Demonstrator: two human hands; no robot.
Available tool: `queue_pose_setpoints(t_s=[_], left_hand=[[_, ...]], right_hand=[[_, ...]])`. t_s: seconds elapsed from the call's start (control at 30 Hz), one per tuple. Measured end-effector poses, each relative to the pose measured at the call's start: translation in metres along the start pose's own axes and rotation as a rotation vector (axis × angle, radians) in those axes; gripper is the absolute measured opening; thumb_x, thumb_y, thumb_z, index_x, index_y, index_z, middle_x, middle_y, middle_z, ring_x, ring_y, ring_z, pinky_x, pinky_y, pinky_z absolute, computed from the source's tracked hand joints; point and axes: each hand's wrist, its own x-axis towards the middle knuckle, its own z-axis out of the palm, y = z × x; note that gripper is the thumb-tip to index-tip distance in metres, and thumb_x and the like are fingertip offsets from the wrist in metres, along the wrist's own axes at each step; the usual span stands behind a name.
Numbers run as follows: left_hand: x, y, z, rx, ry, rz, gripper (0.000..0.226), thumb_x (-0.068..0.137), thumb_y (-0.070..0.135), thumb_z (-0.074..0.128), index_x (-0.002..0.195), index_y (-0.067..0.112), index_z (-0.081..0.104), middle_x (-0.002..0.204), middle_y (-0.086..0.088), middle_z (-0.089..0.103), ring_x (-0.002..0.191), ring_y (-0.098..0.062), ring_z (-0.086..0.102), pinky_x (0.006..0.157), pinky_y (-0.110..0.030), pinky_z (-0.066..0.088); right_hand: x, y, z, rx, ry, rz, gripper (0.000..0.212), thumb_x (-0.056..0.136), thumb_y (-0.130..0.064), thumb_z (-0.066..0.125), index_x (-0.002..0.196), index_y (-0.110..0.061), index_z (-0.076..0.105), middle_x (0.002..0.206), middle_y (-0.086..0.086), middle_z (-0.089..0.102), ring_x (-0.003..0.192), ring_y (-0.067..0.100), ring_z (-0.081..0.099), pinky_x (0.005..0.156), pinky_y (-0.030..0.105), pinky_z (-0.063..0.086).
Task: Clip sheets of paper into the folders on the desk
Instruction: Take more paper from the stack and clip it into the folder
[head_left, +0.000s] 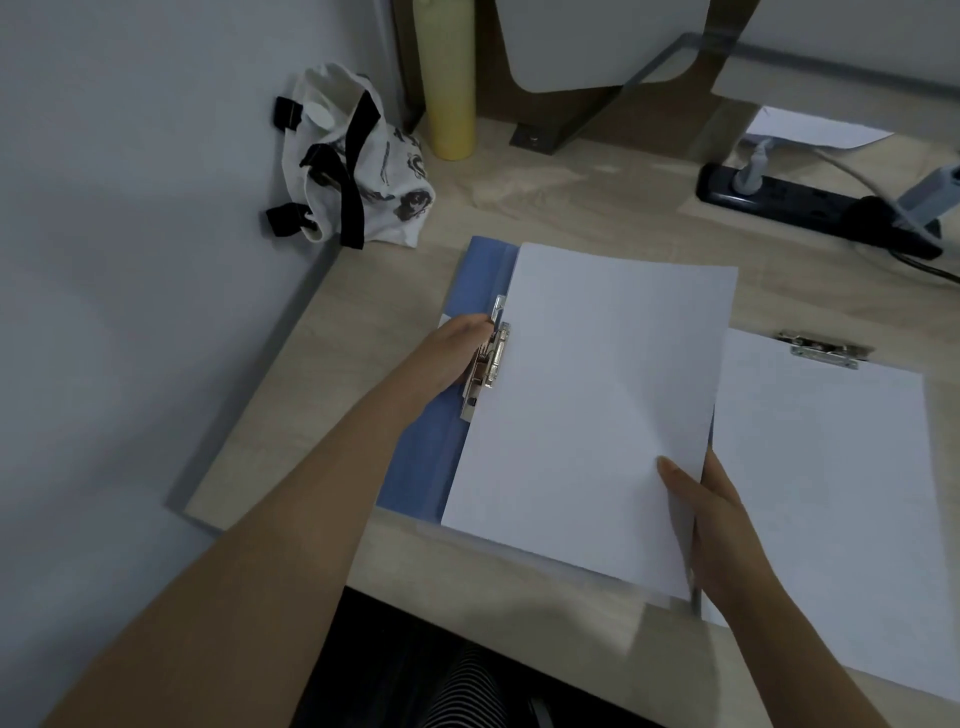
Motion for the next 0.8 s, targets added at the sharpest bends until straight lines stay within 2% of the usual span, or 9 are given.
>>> queue_pose_setpoints(t_s=[0.07,0.13,0.23,0.33,0.43,0.5,0.6,0.67,0.8], left_hand=[[-0.001,0.004,0.000,-0.003,0.001,-0.003,0.014,0.087,0.031,0.035,0.082,0.024,0.046,0.081,-0.005,0.044,0.076,-0.016,0.043,0.075,-0.034,0.038],[-0.002,0.006,0.001,-0.005,0.002,0.005,0.017,0.089,0.030,0.035,0.084,0.024,0.050,0.082,-0.005,0.047,0.077,-0.016,0.045,0.077,-0.034,0.041],[-0.004,0.005,0.002,0.002,0.011,0.002,0.020,0.091,0.032,0.035,0.089,0.024,0.054,0.085,-0.004,0.052,0.079,-0.015,0.049,0.082,-0.035,0.044],[-0.008,0.009,0.003,-0.030,0.010,-0.022,0.016,0.090,0.031,0.035,0.084,0.023,0.048,0.084,-0.005,0.048,0.079,-0.017,0.046,0.078,-0.035,0.041],[-0.013,0.013,0.004,-0.094,0.015,-0.023,0.017,0.094,0.025,0.035,0.082,0.019,0.045,0.084,-0.007,0.046,0.080,-0.018,0.047,0.069,-0.027,0.044],[-0.013,0.011,0.002,-0.149,0.016,-0.027,0.023,0.098,0.028,0.034,0.081,0.021,0.047,0.085,0.000,0.052,0.078,-0.010,0.051,0.068,-0.020,0.044],[-0.017,0.006,0.000,-0.234,0.025,-0.042,0.029,0.097,0.040,0.036,0.105,0.020,0.056,0.106,0.005,0.059,0.097,-0.007,0.055,0.082,-0.023,0.046],[-0.021,0.003,-0.001,-0.229,0.022,-0.055,0.034,0.096,0.043,0.038,0.108,0.019,0.059,0.115,0.004,0.059,0.108,-0.008,0.053,0.094,-0.027,0.044],[-0.034,-0.005,-0.002,-0.198,-0.023,-0.050,0.019,0.097,0.027,0.041,0.104,0.017,0.056,0.105,-0.001,0.058,0.091,-0.008,0.056,0.079,-0.014,0.048]], right_hand=[[0.000,0.001,-0.003,0.011,-0.004,0.019,0.038,0.089,-0.012,0.052,0.125,-0.024,0.054,0.119,0.002,0.066,0.107,0.026,0.062,0.093,0.046,0.048],[0.000,0.005,-0.006,0.001,-0.007,0.031,0.038,0.090,-0.012,0.052,0.126,-0.022,0.054,0.120,0.004,0.066,0.104,0.024,0.064,0.092,0.044,0.050],[-0.004,0.009,-0.006,-0.021,-0.017,0.039,0.033,0.090,-0.012,0.052,0.120,-0.024,0.057,0.111,0.002,0.069,0.090,0.018,0.070,0.073,0.031,0.058],[-0.005,0.010,-0.006,-0.021,-0.024,0.049,0.030,0.090,-0.013,0.053,0.117,-0.025,0.057,0.105,-0.002,0.070,0.082,0.013,0.071,0.061,0.024,0.057],[-0.004,0.010,-0.005,-0.030,-0.030,0.050,0.030,0.090,-0.013,0.053,0.115,-0.028,0.057,0.105,-0.003,0.069,0.084,0.012,0.070,0.063,0.025,0.055],[-0.005,0.011,-0.005,-0.028,-0.033,0.055,0.028,0.089,-0.014,0.054,0.111,-0.030,0.059,0.106,-0.002,0.069,0.087,0.014,0.069,0.065,0.026,0.055],[-0.006,0.013,-0.004,-0.024,-0.026,0.063,0.027,0.088,-0.016,0.055,0.110,-0.030,0.059,0.109,0.001,0.068,0.093,0.021,0.067,0.070,0.031,0.055],[-0.005,0.014,-0.004,-0.027,-0.018,0.063,0.029,0.088,-0.018,0.055,0.115,-0.029,0.058,0.114,0.003,0.067,0.099,0.025,0.065,0.074,0.034,0.053],[-0.005,0.014,-0.003,-0.028,-0.010,0.058,0.029,0.089,-0.018,0.054,0.115,-0.031,0.056,0.114,0.001,0.066,0.101,0.025,0.064,0.075,0.035,0.052]])
